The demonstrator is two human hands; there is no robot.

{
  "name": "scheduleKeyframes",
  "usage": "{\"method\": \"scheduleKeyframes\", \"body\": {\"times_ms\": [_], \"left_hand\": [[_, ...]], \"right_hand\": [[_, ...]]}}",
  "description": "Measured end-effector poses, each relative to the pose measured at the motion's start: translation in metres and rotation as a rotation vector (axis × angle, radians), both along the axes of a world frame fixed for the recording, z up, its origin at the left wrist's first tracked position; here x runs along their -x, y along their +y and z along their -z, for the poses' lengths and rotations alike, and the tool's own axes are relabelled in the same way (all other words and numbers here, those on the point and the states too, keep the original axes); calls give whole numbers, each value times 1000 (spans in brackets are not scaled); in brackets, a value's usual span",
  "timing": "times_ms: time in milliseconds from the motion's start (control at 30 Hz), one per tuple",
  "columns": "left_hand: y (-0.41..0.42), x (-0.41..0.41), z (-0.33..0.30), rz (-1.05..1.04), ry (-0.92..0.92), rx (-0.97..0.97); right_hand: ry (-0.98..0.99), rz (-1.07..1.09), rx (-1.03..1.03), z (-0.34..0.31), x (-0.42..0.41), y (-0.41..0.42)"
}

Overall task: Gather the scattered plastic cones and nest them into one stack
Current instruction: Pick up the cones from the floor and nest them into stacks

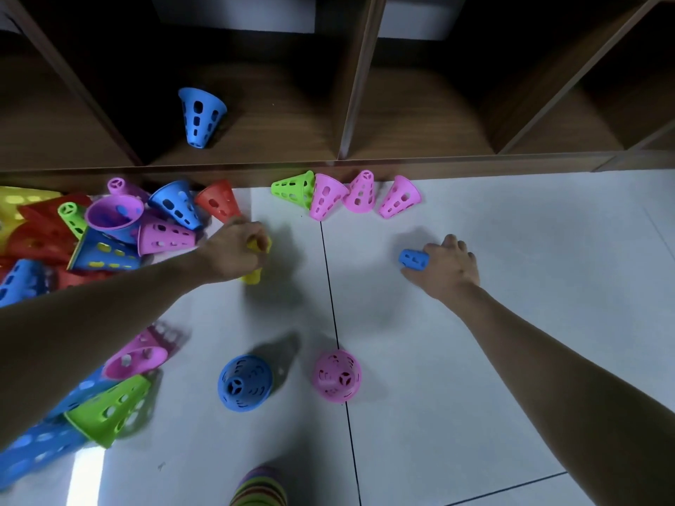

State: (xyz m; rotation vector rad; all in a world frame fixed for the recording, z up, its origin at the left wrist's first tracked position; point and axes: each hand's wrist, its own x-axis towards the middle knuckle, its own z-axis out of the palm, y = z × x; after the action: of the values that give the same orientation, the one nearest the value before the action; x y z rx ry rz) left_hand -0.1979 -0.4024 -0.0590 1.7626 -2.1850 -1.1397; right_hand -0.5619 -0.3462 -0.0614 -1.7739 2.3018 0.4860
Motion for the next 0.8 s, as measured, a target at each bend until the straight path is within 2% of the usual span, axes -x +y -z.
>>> {"method": "scheduleKeyframes", "body": {"times_ms": [100, 200, 267, 333, 400, 467, 533, 600, 667, 800], "left_hand": [[18, -5, 6, -67, -71, 39], [39, -15, 12, -143, -97, -83], [51, -22, 13, -122, -216, -98], [62, -27, 7, -89, -270, -96], [74, -28, -3, -100, -157, -119], [89, -32, -17, -180, 105, -152], [110, -35, -35, -252, 382, -171], [134, -39, -51, -266, 569, -175], [160, -43, -62, -230, 622, -147], [196, -53, -61, 9, 479, -14]], "right_hand": [[-87, 58, -39, 0, -14, 20], [-123, 33, -64, -2, -33, 42], [-157, 36, -67, -5, -43, 56], [-255, 131, -56, -10, -51, 67], [-487, 323, -3, -16, -57, 78], [-799, 493, 100, -32, -70, 91], [-963, 455, 216, -51, -85, 110], [-1032, 301, 334, -65, -97, 135], [-1022, 137, 397, -71, -104, 157], [-894, -88, 320, -67, -112, 181]]}}
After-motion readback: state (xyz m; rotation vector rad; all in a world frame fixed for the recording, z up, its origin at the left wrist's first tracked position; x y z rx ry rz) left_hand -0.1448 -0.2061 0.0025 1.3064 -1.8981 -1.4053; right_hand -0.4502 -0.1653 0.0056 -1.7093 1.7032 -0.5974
